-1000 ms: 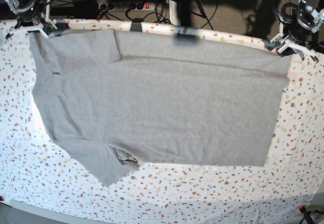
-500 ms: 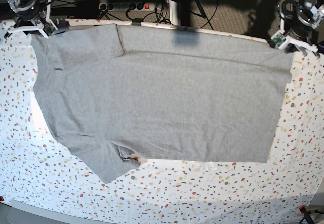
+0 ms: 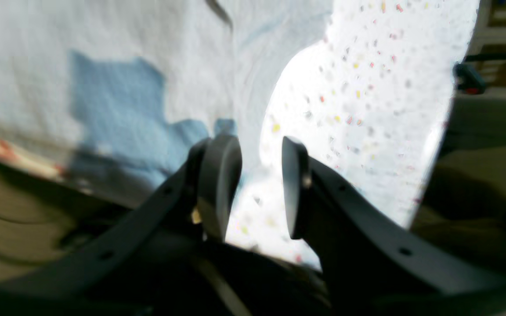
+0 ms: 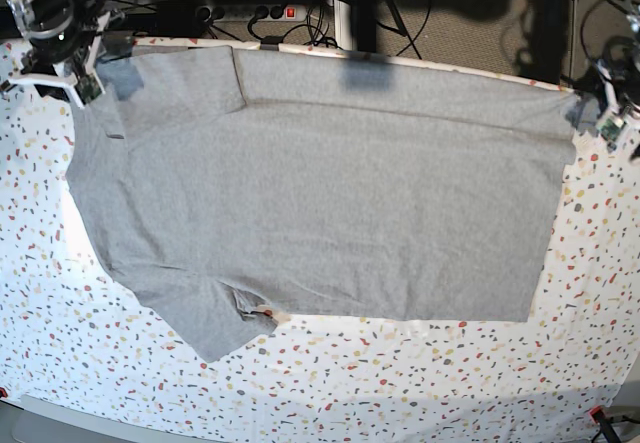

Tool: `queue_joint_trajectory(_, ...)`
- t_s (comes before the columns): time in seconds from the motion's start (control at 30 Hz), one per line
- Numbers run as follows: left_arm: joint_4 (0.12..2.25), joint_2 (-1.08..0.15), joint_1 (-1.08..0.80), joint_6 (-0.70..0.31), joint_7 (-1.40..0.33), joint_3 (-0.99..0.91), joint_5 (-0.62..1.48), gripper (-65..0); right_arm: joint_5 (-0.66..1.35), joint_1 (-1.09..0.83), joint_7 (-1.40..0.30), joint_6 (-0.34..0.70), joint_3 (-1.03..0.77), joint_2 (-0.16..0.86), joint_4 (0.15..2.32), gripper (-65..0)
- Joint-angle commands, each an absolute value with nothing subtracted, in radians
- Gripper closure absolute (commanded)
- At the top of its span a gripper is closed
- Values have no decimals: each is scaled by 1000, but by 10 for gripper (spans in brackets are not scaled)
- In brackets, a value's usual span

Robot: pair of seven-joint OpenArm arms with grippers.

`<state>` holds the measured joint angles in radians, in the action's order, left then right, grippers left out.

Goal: Fold the T-shirt properly
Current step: 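Move both grippers to the hem corners of the shirt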

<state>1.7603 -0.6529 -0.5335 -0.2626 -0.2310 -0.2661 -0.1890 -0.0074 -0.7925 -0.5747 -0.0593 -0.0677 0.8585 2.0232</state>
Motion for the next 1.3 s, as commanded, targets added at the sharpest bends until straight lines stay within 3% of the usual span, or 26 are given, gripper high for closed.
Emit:
queue_joint_trajectory(0.0, 1775, -669, -521, -255, -209, -292, -136, -296, 12, -775, -561, -76, -80, 872, 2036, -202)
queue_joint_trajectory(0.17, 1740, -668, -390, -394, -215, -304, 153, -296, 139, -665, -525, -75, -80, 841, 2004, -201)
queue_joint_trajectory(0.27, 1667, -664, -271, -424, -224, -280, 273, -290, 237, -566, -497, -71, -79, 797, 1930, -201)
queue_joint_trajectory(0.4, 1539, -636, -81, -444, -325, -209, 350, -290, 352, -418, -478, 33, -79, 778, 1800, -201)
queue_joint_trajectory(0.67, 1040, -520, 374, -469, -344, -25, 304, -290, 570, -149, -504, 191, -78, 779, 1580, -201)
queue_joint_trajectory(0.83, 607, -488, 681, -479, -320, 2, 304, -290, 583, -134, -509, 229, -78, 781, 1555, -201)
queue_joint_trajectory(0.97, 266, -479, 877, -564, -260, 2, 302, -290, 580, -133, -513, 229, -78, 781, 1555, -201)
queue_joint_trajectory(1.1, 29, -456, 971, -580, -140, 2, 180, -290, 580, -133, -515, 229, -78, 781, 1555, -201)
queue_joint_trajectory(1.27, 0, -418, 964, -580, -52, 2, 56, -290, 580, -133, -519, 229, -78, 781, 1555, -201)
